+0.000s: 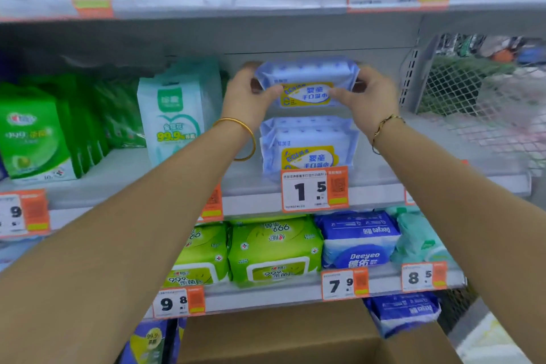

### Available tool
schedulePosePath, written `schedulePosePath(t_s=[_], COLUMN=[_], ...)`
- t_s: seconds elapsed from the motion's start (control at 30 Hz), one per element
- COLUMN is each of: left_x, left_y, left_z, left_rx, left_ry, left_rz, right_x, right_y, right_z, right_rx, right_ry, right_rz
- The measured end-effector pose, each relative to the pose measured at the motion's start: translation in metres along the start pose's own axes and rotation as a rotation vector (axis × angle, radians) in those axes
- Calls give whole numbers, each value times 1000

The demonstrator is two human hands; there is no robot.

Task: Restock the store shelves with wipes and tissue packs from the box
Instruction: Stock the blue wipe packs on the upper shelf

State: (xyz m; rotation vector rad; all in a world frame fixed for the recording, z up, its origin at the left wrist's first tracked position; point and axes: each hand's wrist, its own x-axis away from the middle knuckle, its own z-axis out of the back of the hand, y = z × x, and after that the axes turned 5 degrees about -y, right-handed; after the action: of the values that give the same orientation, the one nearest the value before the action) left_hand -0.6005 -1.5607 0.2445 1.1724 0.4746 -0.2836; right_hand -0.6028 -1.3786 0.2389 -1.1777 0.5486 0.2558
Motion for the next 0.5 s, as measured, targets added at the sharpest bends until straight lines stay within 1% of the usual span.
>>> schedulePosePath(t_s=[0.07, 0.17, 0.3, 0.4, 0.5], left_x=[-7, -11, -8, -4, -6], left_y=[-8, -21, -35, -39, -37], left_z=[-4, -3, 1, -3, -8], left_rx=[-6, 40, -38, -90, -119], left_ry=[-49, -143, -248, -274, -252], left_rz=[55, 171, 296, 338, 350], right_x=[-9, -10, -4, -3, -4], right_y=[10, 27, 34, 32, 29], right_z=[-3, -3, -5, -6, -4], right_rx=[31, 15, 64, 134, 231], right_ry=[-37, -136, -232, -247, -298], right_rz=[-51, -146, -249, -287, -278])
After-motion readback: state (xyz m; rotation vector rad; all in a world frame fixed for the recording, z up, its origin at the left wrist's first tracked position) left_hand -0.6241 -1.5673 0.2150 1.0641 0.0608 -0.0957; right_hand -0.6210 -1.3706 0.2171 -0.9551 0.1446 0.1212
